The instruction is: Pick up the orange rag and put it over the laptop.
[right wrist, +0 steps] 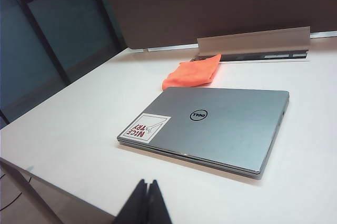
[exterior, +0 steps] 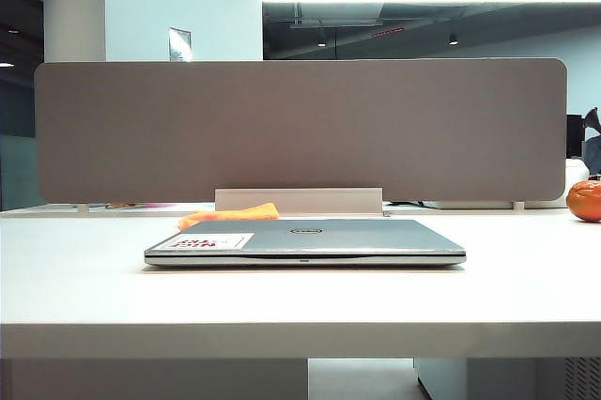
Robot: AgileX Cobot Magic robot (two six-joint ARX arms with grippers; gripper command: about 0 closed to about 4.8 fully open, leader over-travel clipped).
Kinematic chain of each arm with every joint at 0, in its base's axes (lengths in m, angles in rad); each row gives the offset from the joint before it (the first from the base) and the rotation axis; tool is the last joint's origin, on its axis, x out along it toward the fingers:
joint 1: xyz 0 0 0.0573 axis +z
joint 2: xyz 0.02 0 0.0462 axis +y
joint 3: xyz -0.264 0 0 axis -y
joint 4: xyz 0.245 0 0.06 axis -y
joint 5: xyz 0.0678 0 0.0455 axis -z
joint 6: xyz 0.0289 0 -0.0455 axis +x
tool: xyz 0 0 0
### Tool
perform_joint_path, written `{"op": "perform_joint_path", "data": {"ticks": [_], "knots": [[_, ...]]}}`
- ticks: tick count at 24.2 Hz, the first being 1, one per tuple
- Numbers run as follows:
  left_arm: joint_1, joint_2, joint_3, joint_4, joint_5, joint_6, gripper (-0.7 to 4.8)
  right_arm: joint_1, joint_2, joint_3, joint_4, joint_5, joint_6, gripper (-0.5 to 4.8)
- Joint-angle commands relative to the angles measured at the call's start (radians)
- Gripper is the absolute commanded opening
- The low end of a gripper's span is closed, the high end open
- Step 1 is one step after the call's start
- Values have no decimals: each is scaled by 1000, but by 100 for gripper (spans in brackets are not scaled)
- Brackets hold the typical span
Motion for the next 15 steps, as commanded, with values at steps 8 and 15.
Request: {"op": "perform_joint_path", "data": {"ticks": [8,15], "knots": [[-1,229,241,-18,34,-85,-6,0,0,5,10,-6,4,-5],[-1,488,421,-22,98,-82,-6,-1,0,5,10,-5,4,-5]]}}
